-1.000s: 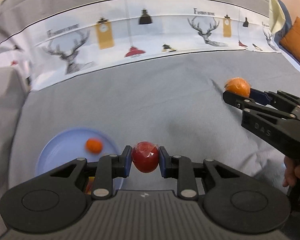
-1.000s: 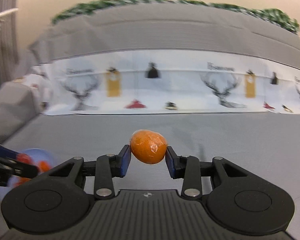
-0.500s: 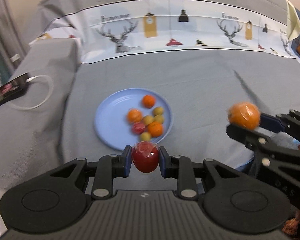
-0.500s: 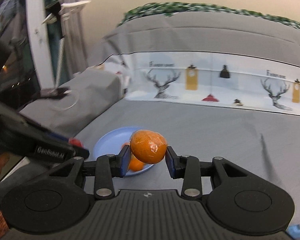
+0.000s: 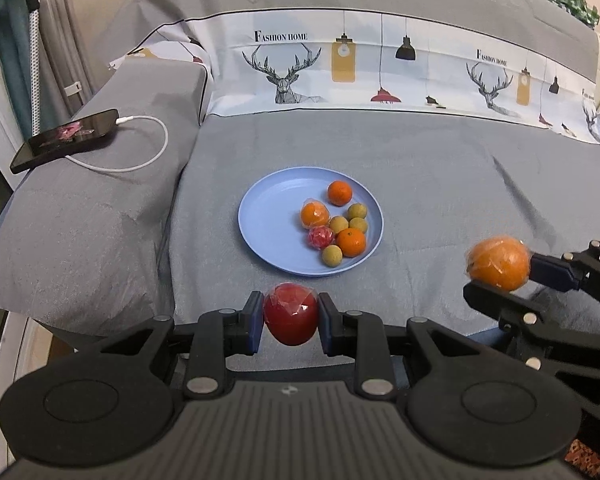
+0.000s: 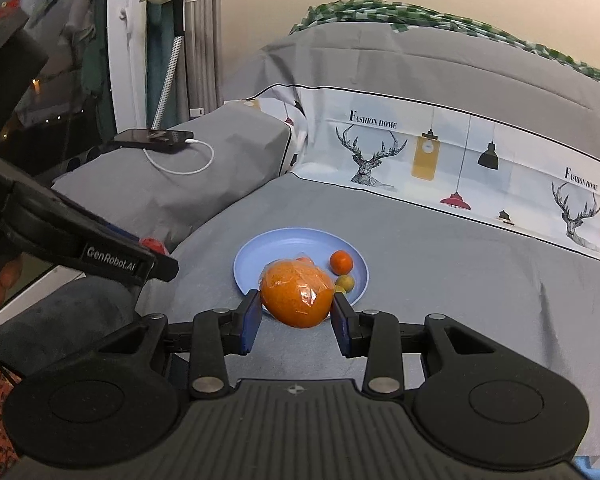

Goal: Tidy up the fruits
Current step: 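Carry the red plum and mandarin over the blue plate and open both tools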

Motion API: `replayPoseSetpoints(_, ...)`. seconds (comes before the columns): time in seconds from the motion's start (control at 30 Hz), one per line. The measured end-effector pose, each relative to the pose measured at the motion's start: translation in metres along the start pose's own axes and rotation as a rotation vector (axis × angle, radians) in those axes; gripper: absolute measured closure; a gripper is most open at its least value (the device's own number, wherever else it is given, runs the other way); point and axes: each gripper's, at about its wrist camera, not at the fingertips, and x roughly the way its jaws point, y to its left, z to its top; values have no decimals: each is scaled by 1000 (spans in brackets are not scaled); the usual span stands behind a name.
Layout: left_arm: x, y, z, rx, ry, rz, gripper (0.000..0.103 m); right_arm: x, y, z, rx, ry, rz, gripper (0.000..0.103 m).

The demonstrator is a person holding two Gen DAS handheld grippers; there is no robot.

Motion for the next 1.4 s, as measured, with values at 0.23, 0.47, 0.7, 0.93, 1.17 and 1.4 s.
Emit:
replayPoseSetpoints(0.23,1,0,1,-9,-7,-14,72,6,-3,1,1,22,-11,64)
replayPoseSetpoints(0.47,9,5,5,-18,4,-11,72,13,-7,1,34,41,-17,64)
replayPoseSetpoints(0.7,16,12,9,-30,9,-6,72,20,-7,0,37,56,-11,64)
replayPoseSetpoints(0.93,32,18,18,-34,29,8,72,31,-14,1,49,63,-11,64)
replayPoseSetpoints(1.17,50,22,32,-36,44,22,72,50,-23,8,63,67,-13,64)
replayPoseSetpoints(1.4,82,20,51,-31,93,28,72,78,-30,16,80,87,-10,64)
